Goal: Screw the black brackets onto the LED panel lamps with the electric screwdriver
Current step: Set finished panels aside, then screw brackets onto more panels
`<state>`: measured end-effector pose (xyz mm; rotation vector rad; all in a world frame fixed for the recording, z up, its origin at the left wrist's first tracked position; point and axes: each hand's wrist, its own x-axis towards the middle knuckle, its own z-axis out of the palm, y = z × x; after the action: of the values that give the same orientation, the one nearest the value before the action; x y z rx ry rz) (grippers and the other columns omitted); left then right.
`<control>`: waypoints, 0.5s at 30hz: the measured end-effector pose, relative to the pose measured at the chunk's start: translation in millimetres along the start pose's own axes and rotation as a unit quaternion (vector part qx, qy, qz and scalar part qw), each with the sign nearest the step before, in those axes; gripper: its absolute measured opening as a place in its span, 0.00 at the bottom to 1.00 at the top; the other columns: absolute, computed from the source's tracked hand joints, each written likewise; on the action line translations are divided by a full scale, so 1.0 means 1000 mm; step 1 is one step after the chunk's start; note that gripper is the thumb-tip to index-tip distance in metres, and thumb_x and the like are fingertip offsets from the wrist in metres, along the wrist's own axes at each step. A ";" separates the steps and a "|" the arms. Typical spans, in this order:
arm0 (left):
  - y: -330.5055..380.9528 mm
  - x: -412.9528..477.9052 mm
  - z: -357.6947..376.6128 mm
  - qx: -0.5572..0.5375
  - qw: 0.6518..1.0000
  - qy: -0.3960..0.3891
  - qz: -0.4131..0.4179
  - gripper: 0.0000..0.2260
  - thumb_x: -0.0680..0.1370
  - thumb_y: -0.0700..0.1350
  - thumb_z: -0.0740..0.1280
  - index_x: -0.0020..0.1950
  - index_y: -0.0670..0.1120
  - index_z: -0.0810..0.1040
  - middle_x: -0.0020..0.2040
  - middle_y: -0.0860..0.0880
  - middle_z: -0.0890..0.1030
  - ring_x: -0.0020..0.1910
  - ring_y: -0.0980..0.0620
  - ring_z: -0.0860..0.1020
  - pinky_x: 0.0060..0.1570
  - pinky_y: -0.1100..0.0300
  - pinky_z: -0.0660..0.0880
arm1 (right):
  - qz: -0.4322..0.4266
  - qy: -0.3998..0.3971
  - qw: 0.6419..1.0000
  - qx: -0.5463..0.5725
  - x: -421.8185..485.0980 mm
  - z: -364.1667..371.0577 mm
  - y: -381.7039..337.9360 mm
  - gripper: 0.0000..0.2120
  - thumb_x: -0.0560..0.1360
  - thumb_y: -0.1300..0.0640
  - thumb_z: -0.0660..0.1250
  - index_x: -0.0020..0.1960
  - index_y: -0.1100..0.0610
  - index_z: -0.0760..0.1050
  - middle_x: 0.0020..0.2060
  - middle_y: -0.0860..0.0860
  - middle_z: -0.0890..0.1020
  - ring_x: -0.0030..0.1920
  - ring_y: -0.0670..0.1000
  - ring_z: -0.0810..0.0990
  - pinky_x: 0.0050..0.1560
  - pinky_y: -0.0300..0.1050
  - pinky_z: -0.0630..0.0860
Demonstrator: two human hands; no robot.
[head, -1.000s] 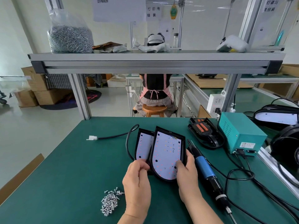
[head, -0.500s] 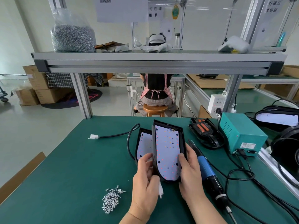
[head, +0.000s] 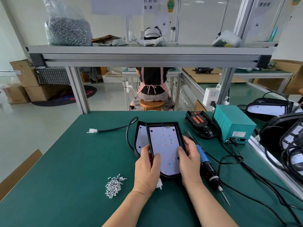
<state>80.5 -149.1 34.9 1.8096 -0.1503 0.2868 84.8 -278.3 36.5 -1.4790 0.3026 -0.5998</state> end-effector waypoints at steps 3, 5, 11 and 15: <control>-0.002 0.001 0.001 0.047 0.999 -0.007 0.000 0.19 0.78 0.41 0.63 0.69 0.48 0.70 0.42 0.54 0.81 0.35 0.57 0.73 0.38 0.62 0.70 | -0.028 0.023 0.998 -0.052 -0.012 0.000 -0.006 0.22 0.79 0.69 0.61 0.61 0.44 0.74 0.57 0.40 0.81 0.60 0.43 0.78 0.66 0.52 0.74; -0.001 0.000 0.000 0.061 0.998 -0.011 -0.003 0.24 0.78 0.39 0.62 0.75 0.48 0.66 0.58 0.48 0.81 0.48 0.50 0.77 0.48 0.60 0.71 | -0.023 0.019 0.997 -0.075 -0.022 -0.001 -0.007 0.21 0.80 0.68 0.60 0.67 0.49 0.72 0.61 0.44 0.80 0.63 0.47 0.77 0.68 0.53 0.72; 0.005 -0.007 -0.002 0.071 0.996 -0.055 0.000 0.25 0.78 0.37 0.61 0.75 0.48 0.66 0.65 0.48 0.78 0.60 0.47 0.76 0.62 0.52 0.73 | 0.012 -0.004 0.991 -0.135 -0.048 -0.017 -0.013 0.29 0.79 0.71 0.56 0.77 0.53 0.64 0.64 0.44 0.75 0.66 0.46 0.72 0.62 0.33 0.68; 0.005 -0.018 -0.002 0.058 0.992 -0.101 -0.049 0.21 0.77 0.42 0.61 0.71 0.51 0.68 0.51 0.48 0.81 0.46 0.48 0.76 0.45 0.56 0.72 | 0.017 0.015 0.986 -0.165 -0.057 -0.026 -0.012 0.29 0.77 0.72 0.56 0.76 0.56 0.66 0.67 0.50 0.76 0.68 0.52 0.73 0.71 0.49 0.68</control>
<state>62.2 -149.1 35.3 1.9535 -0.1890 0.0418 21.5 -268.8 36.5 -1.7795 0.4663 -0.5637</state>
